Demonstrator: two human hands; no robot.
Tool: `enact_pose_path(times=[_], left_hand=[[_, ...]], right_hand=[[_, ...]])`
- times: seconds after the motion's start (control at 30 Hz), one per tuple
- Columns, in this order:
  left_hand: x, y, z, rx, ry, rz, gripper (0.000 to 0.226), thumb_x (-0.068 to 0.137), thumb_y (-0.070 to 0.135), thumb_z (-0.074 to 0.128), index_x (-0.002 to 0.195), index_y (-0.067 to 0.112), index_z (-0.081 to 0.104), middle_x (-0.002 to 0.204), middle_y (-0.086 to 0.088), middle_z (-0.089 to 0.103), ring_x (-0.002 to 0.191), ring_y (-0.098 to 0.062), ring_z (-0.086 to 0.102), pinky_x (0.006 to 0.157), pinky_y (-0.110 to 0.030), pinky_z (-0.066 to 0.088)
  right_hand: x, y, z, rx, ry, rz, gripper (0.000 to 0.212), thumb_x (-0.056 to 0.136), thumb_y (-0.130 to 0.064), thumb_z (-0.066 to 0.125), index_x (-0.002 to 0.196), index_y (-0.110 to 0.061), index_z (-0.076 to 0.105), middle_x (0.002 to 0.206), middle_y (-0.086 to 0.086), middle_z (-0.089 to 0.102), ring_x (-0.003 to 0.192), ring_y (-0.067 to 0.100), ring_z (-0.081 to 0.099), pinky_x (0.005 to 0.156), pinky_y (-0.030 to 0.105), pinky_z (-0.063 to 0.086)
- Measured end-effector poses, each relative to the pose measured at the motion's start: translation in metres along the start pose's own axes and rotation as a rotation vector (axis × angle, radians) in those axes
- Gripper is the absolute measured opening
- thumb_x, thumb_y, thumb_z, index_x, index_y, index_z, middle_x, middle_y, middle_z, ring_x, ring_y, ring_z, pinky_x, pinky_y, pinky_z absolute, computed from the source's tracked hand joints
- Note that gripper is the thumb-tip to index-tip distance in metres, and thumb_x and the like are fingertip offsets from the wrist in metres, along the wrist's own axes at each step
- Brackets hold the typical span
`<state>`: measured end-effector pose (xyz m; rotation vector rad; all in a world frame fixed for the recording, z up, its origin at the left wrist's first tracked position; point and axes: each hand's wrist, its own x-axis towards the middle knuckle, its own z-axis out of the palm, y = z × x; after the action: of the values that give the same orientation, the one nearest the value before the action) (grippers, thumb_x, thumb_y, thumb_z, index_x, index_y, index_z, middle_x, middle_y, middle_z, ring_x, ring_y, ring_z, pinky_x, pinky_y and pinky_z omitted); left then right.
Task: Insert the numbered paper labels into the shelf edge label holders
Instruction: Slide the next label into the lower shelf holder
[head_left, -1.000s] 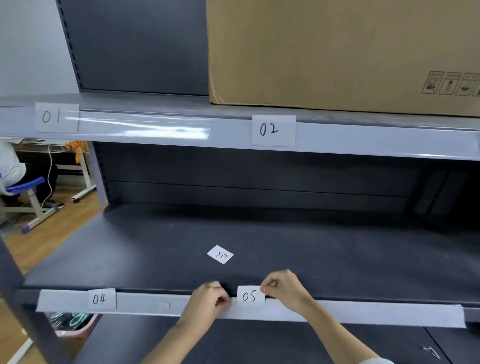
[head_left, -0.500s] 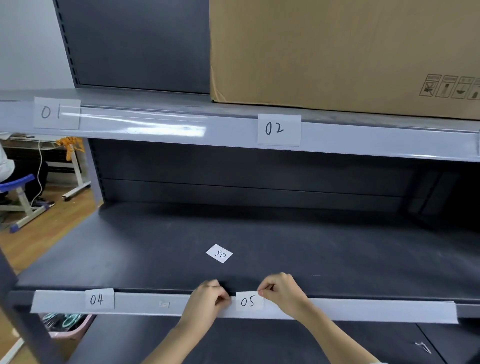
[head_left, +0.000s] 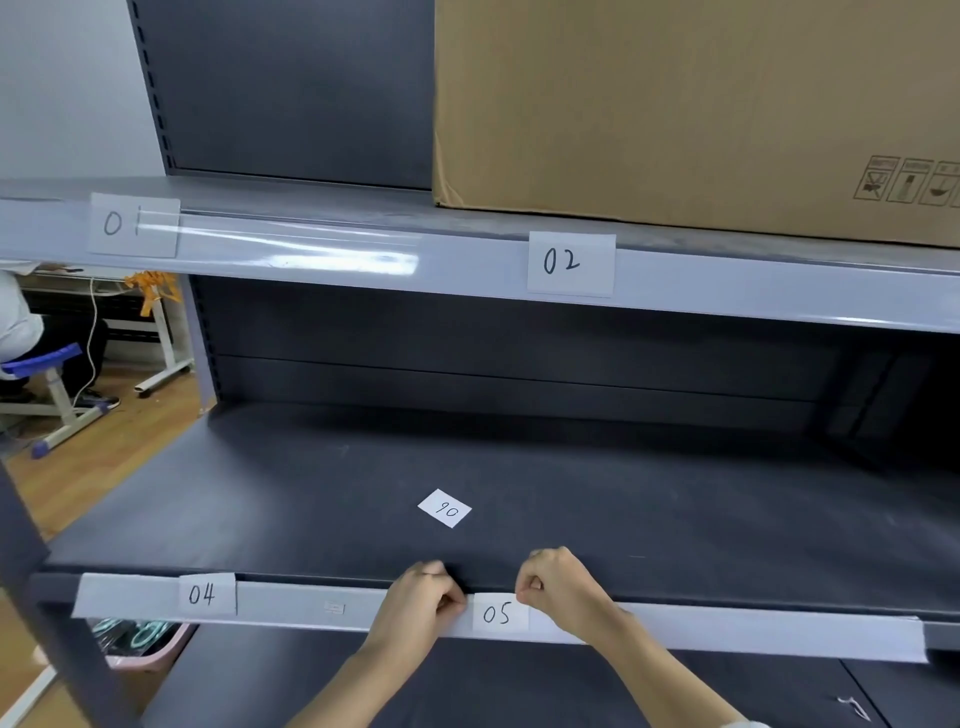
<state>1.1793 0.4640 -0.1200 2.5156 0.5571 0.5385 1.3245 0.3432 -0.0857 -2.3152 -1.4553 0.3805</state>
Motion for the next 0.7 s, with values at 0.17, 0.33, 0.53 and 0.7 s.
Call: enact_pose_path(times=[0.17, 0.33, 0.53, 0.7], left_hand=[[0.0, 0.0, -0.001, 0.01, 0.009, 0.009, 0.014, 0.086, 0.012, 0.057, 0.09, 0.013, 0.071, 0.069, 0.028, 0.03, 0.07, 0.008, 0.037, 0.058, -0.003, 0.028], [0.0, 0.002, 0.0, 0.085, 0.036, -0.018, 0.017, 0.082, 0.008, 0.051, 0.076, 0.006, 0.066, 0.063, 0.014, 0.03, 0.076, -0.013, 0.037, 0.052, -0.01, 0.023], [0.0, -0.009, 0.006, 0.099, 0.077, 0.025, 0.021, 0.081, 0.012, 0.049, 0.068, 0.003, 0.063, 0.062, 0.017, 0.03, 0.065, -0.003, 0.035, 0.053, -0.005, 0.02], [0.002, -0.008, 0.003, 0.251, 0.118, 0.062, 0.024, 0.054, 0.028, 0.044, 0.035, 0.015, 0.049, 0.046, 0.014, 0.03, 0.04, 0.0, 0.029, 0.046, -0.005, 0.017]], right_hand=[[0.002, 0.001, 0.0, -0.002, -0.004, 0.024, 0.016, 0.078, 0.003, 0.049, 0.08, 0.005, 0.065, 0.061, -0.006, 0.046, 0.052, 0.005, 0.035, 0.056, 0.017, 0.035], [0.007, -0.006, -0.009, 0.014, -0.089, 0.063, 0.016, 0.074, 0.003, 0.051, 0.081, 0.012, 0.062, 0.06, 0.013, 0.054, 0.051, 0.003, 0.034, 0.052, 0.021, 0.033], [0.028, -0.007, -0.019, 0.078, -0.109, 0.106, 0.016, 0.08, -0.009, 0.06, 0.088, -0.003, 0.072, 0.06, -0.015, 0.057, 0.058, 0.0, 0.054, 0.058, 0.008, 0.043], [0.055, -0.019, -0.011, 0.07, -0.035, 0.147, 0.013, 0.082, -0.017, 0.063, 0.071, -0.018, 0.069, 0.068, -0.001, 0.062, 0.064, 0.011, 0.052, 0.07, 0.027, 0.047]])
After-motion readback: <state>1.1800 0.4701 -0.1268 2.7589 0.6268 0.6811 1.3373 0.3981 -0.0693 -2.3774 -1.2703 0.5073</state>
